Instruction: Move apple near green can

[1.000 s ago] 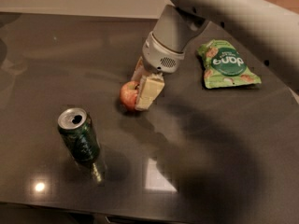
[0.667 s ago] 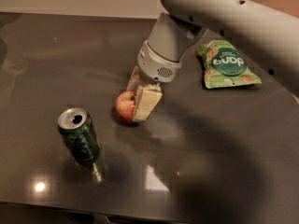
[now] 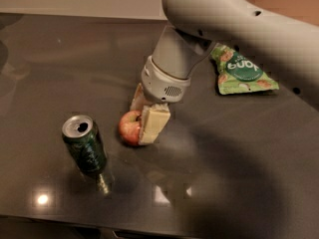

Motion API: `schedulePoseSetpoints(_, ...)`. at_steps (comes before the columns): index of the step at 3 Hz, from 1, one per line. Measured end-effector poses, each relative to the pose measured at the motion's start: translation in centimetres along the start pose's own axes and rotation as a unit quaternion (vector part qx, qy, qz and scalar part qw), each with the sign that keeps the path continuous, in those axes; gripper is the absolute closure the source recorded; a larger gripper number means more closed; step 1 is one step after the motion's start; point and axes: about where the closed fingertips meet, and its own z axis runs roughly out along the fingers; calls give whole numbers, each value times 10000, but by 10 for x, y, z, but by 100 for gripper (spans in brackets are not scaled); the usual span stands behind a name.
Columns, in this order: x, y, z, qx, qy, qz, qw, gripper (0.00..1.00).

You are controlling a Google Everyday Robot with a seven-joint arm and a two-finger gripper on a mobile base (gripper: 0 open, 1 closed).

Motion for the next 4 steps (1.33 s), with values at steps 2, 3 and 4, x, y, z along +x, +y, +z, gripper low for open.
schedulePoseSetpoints(2,-4,15,13,-110,64,-88,9999,12)
schedulePoseSetpoints(3,-5,17,17,-141,49,-103,9998,0)
schedulePoseSetpoints(4,-5,17,17,-141,49,-104,9998,0)
